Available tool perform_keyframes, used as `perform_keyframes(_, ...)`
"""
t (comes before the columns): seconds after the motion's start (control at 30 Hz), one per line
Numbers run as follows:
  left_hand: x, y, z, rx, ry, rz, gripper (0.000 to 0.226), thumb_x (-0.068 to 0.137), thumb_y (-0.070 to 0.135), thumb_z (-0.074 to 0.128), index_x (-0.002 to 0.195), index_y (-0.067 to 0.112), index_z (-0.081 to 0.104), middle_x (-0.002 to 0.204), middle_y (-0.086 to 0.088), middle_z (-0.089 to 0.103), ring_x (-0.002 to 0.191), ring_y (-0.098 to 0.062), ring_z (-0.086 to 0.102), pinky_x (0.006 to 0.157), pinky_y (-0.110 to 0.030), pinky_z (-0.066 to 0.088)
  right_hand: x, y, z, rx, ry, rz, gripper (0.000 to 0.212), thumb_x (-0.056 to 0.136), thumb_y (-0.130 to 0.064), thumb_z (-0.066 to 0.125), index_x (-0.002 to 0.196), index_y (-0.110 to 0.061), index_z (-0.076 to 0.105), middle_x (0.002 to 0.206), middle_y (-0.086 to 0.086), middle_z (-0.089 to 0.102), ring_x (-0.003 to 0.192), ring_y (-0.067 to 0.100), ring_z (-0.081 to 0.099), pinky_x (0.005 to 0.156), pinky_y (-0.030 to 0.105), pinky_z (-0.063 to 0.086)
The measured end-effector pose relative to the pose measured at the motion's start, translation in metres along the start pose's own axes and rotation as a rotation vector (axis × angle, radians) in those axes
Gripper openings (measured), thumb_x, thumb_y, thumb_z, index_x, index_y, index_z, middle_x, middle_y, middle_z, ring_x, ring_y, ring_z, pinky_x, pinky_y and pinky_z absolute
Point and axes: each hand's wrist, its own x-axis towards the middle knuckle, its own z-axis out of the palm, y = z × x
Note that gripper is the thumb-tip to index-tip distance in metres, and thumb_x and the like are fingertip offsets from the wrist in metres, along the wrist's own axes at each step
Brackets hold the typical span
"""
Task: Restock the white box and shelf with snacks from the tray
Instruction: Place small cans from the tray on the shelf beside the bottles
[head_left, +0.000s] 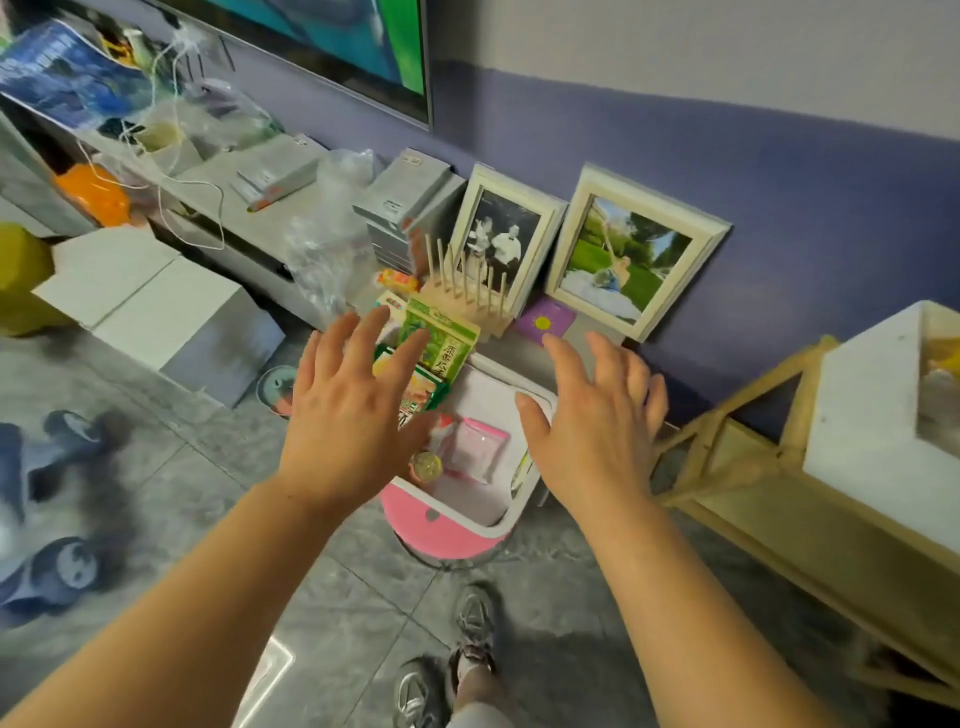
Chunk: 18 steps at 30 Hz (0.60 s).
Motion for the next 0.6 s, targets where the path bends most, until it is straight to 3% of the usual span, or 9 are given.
perform_keyframes(0.1,0.013,-0.023,0.018,0.015,-0.034,0.024,0.073,0.064,0.035,0.079,0.128,0.014,0.051,0.134,-0.023,0.045,0.121,-0.048,0.037,0.095,-0.062,0.032,0.018,-0.013,0.025,0.01,-0.015,0.0,0.058,0.086,-0.036,0.059,0.138,-0.027,0.036,0.149,0.01,0.029,0.135,0.034,0.02,0.108,0.056,0.012)
perform_keyframes(0.27,0.026,-0.063,0.063,0.024,-0.117,0.089,0.081,0.055,0.037,0.084,0.126,0.014,0.051,0.13,-0.026,0.047,0.116,-0.05,0.041,0.091,-0.065,0.035,0.031,-0.034,0.082,-0.031,0.001,0.016,0.064,0.065,-0.031,0.081,0.123,-0.02,0.055,0.13,0.018,0.053,0.117,0.04,0.045,0.093,0.061,0.038)
perform_keyframes(0.4,0.04,-0.097,0.107,0.017,-0.198,0.134,0.086,0.049,0.038,0.087,0.124,0.018,0.05,0.128,-0.026,0.049,0.114,-0.052,0.043,0.09,-0.067,0.034,0.031,-0.052,0.142,-0.034,-0.074,0.066,0.072,0.056,-0.033,0.086,0.121,-0.022,0.056,0.126,0.017,0.057,0.112,0.041,0.053,0.09,0.059,0.042)
perform_keyframes(0.47,0.045,-0.114,0.128,0.025,-0.238,0.16,0.085,0.047,0.038,0.088,0.122,0.016,0.056,0.128,-0.025,0.051,0.114,-0.053,0.045,0.089,-0.068,0.033,0.028,-0.06,0.175,-0.032,-0.128,0.1,0.073,0.06,-0.034,0.083,0.125,-0.023,0.053,0.132,0.017,0.052,0.117,0.042,0.05,0.095,0.057,0.039)
perform_keyframes(0.6,0.047,-0.15,0.176,0.064,-0.326,0.24,0.076,0.053,0.031,0.085,0.123,0.018,0.057,0.132,-0.022,0.049,0.118,-0.051,0.042,0.091,-0.069,0.03,0.026,-0.067,0.234,0.019,-0.261,0.188,0.069,0.086,-0.033,0.061,0.143,-0.032,0.023,0.154,0.01,0.018,0.138,0.035,0.018,0.111,0.048,0.019)
